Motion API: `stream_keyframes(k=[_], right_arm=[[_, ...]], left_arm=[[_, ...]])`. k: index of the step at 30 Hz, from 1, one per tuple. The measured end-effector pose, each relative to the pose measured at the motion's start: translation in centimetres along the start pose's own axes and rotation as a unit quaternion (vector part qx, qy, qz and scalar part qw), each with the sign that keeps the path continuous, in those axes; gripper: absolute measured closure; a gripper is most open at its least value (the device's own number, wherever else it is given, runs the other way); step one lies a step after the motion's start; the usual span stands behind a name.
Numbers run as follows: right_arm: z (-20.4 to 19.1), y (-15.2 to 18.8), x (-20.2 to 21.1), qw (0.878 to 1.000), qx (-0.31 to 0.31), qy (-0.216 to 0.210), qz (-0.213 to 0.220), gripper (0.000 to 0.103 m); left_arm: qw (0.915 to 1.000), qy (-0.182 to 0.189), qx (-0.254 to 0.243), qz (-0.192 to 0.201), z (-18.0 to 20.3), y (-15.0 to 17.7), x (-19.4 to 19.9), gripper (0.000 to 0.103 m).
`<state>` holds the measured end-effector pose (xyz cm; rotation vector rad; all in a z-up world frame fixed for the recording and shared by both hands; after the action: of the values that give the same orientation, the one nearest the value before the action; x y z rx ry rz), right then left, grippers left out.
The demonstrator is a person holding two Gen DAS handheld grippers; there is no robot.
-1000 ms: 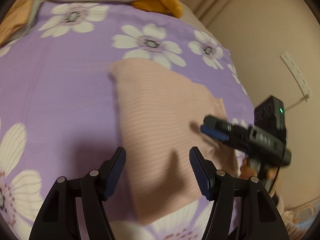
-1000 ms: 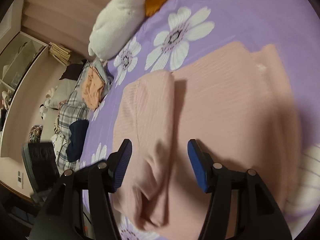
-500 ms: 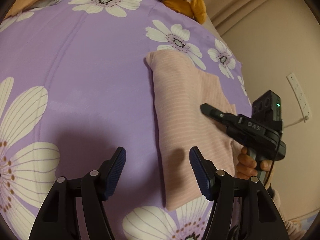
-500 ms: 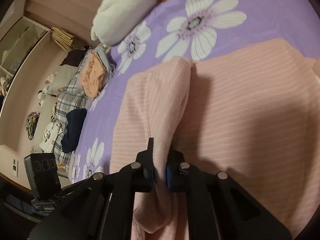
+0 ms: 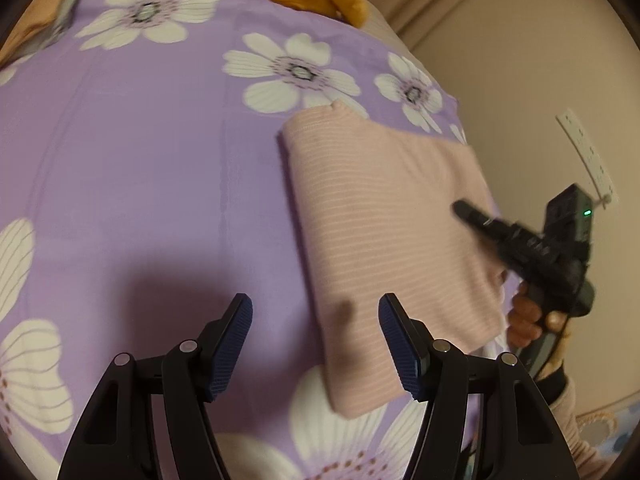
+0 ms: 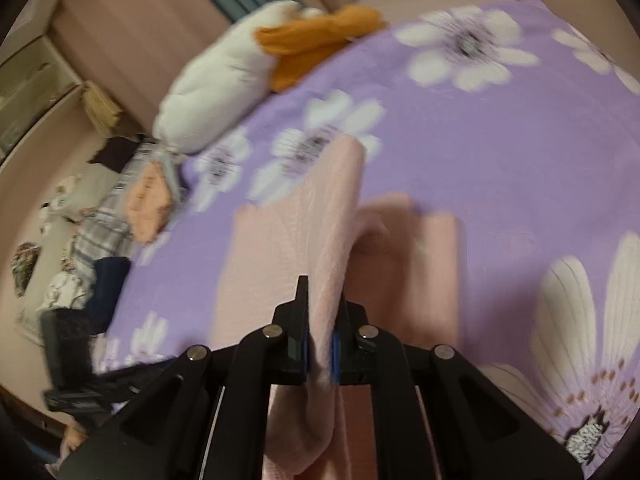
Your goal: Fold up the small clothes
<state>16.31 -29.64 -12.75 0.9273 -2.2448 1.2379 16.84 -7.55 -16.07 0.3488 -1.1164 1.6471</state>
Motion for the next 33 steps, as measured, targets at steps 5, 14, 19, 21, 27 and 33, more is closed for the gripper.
stream_keyframes(k=[5,14,19,21,27,33], right_arm=[[2.1,0.9,-0.8,0.999,-0.008,0.032,-0.006,0.090],[0.2,-3.0,2.5,0.994,0.071,0.050,0.063,0.088],[-0.2,-3.4,-0.5,0.995,0.088,0.043,0.037,0.090],[1.3,-3.1,-2.1,0.996,0.067,0.059,0.021,0.090],[4.0,-1.9,-3.0,0.997,0.012,0.076,0.008,0.101],[2.6,-2.0,-0.6,0.998,0.024,0.063,0.022,0.090]], left_arm=[[0.9995,0.005,-0.027,-0.015,2.9,-0.4,-2.1,0.039],[0.9984,0.002,-0.056,0.005,4.8,-3.5,-3.7,0.039],[0.9983,0.009,-0.041,0.040,4.3,-7.8,-5.9,0.042],[0.9983,-0.006,-0.043,0.040,3.7,-8.8,-7.4,0.055],[0.9989,-0.046,-0.007,-0.007,0.3,-8.8,-11.9,0.064],[0.9990,-0.044,-0.011,0.004,1.0,-9.5,-10.2,0.064]])
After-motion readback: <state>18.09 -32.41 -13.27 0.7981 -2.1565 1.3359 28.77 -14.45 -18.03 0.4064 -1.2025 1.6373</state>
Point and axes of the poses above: each gripper's, at about its wrist camera, not at the fingertips, and x roughly against the way its jaws point, z to its right, y to its underside, the point moved 9 cm from there along -x, roughly the way its jaws point, and after that the axes turned 8 degrees about z, right-handed, at the moved point
